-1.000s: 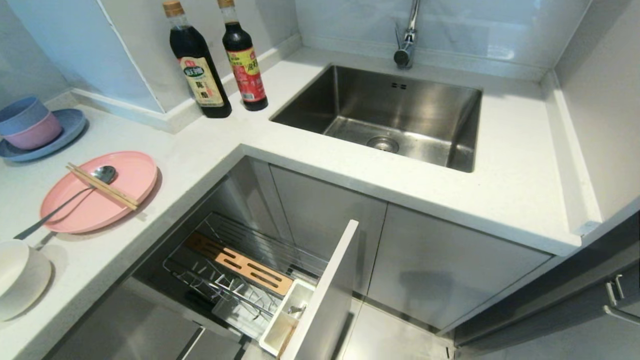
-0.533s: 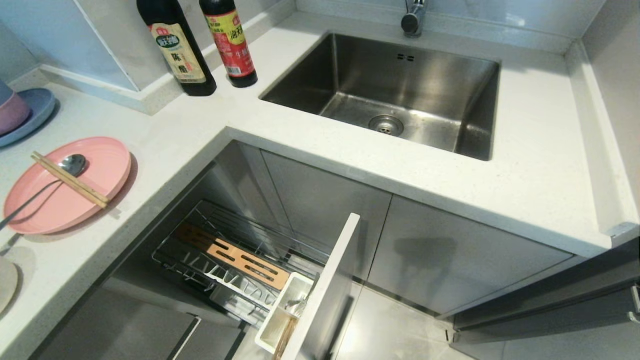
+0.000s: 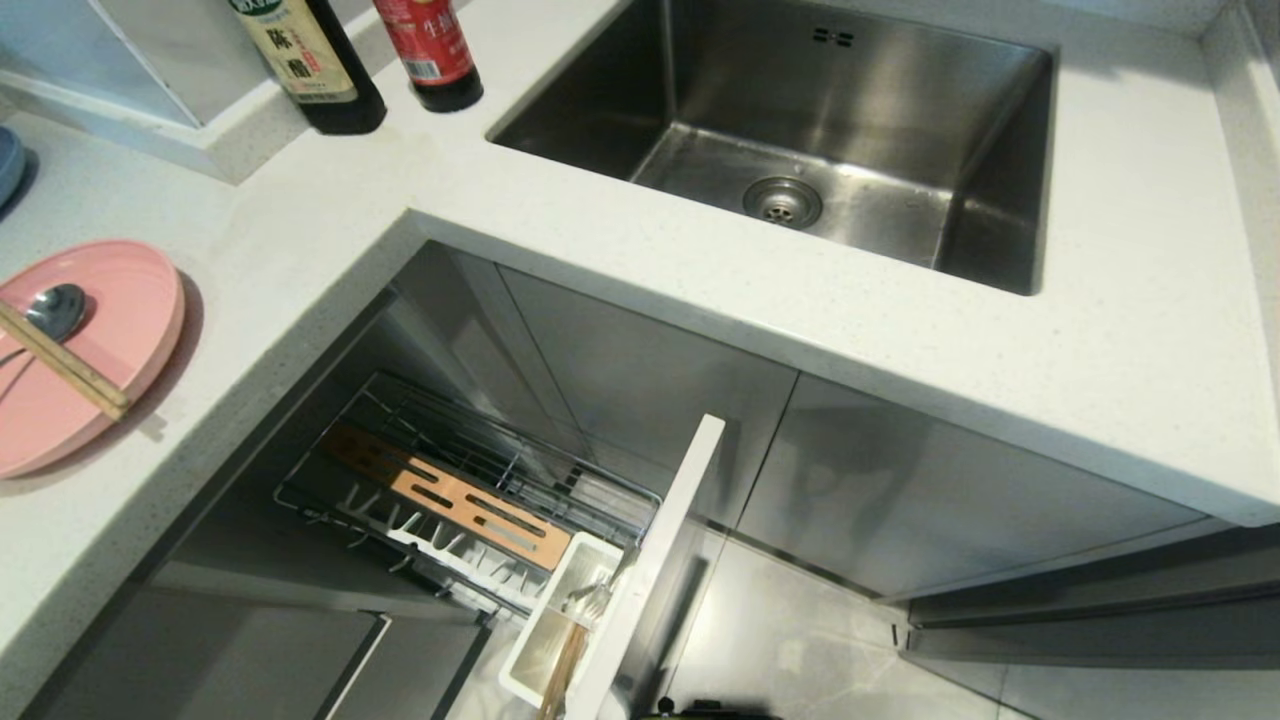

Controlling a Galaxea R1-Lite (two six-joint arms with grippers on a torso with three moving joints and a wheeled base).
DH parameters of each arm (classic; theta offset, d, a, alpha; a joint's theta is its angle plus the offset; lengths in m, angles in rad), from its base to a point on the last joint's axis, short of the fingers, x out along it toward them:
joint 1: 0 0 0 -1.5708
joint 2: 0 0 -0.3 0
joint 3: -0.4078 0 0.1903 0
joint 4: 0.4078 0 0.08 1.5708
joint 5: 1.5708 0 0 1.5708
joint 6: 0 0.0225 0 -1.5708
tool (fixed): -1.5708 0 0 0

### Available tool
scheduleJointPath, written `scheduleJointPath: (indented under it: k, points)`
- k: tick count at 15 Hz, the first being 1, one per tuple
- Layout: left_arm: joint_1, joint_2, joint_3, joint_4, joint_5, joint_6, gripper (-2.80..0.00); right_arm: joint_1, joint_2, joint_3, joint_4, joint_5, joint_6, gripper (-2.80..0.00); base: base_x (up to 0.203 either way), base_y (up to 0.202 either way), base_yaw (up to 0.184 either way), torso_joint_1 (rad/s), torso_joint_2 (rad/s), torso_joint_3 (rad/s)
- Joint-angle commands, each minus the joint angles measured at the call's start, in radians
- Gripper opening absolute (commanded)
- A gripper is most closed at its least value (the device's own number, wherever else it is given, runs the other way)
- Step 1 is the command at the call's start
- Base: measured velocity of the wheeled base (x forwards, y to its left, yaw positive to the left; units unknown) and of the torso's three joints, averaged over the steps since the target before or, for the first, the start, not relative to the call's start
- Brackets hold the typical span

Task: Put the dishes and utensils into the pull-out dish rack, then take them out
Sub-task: Pick up the bowl and place it in the cupboard

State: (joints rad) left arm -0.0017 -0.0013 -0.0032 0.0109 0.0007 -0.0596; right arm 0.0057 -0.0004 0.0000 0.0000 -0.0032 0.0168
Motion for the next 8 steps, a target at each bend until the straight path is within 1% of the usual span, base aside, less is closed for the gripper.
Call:
scheduleJointPath:
  k: [1, 2, 4, 8]
  points:
    - [0.0, 0.001, 0.0, 0.0, 0.0, -0.002, -2.8, 0.0, 0.0, 0.002, 0.0, 0.0, 0.001, -2.8, 0.0, 0.0, 0.0, 0.005, 0.0, -0.198]
    - [0.0, 0.001, 0.0, 0.0, 0.001, -0.002, -2.8, 0.0, 0.0, 0.002, 0.0, 0.0, 0.0, -2.8, 0.0, 0.0, 0.0, -0.001, 0.0, -0.193]
    - [0.0, 0.001, 0.001, 0.0, 0.001, -0.003, -2.8, 0.0, 0.0, 0.002, 0.0, 0.0, 0.0, -2.8, 0.0, 0.0, 0.0, 0.0, 0.01, -0.102]
    - [0.0, 0.001, 0.0, 0.0, 0.001, -0.003, -2.8, 0.0, 0.0, 0.002, 0.0, 0.0, 0.0, -2.8, 0.0, 0.0, 0.0, 0.001, 0.0, -0.01]
